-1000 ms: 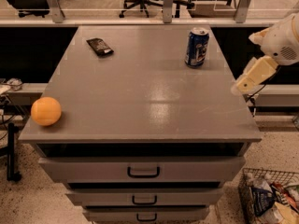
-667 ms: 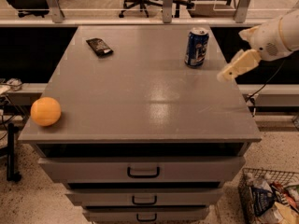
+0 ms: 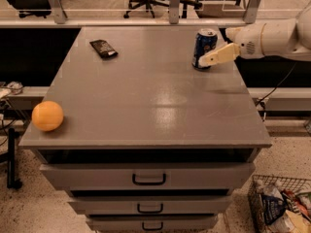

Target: Pick pepsi can

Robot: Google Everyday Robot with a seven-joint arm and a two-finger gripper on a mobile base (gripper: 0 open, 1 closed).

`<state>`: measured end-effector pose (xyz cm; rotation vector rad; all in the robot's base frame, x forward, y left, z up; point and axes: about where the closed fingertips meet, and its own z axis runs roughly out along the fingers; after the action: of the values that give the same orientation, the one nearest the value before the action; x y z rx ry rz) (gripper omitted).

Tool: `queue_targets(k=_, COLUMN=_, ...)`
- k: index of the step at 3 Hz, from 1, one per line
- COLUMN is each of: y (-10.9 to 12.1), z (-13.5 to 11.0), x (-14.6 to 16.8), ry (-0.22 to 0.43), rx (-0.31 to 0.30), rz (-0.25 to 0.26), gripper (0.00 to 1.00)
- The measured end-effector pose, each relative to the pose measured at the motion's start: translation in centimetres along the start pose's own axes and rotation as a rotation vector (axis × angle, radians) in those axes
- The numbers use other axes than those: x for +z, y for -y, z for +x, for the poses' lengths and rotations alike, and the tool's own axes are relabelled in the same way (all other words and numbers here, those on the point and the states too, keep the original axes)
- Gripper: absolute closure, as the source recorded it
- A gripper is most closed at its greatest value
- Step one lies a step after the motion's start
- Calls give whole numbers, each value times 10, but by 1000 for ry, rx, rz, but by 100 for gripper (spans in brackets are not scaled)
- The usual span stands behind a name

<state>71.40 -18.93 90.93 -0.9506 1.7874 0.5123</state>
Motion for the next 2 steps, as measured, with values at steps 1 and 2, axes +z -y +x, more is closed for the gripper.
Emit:
queue_targets(k=1, y=12, z=-3, x=27, ry=68, rx=19, rz=16, gripper=16)
queue_targets(k=2, y=27, z=2, x=41, ry=97, rx=24, rz=56, gripper=39)
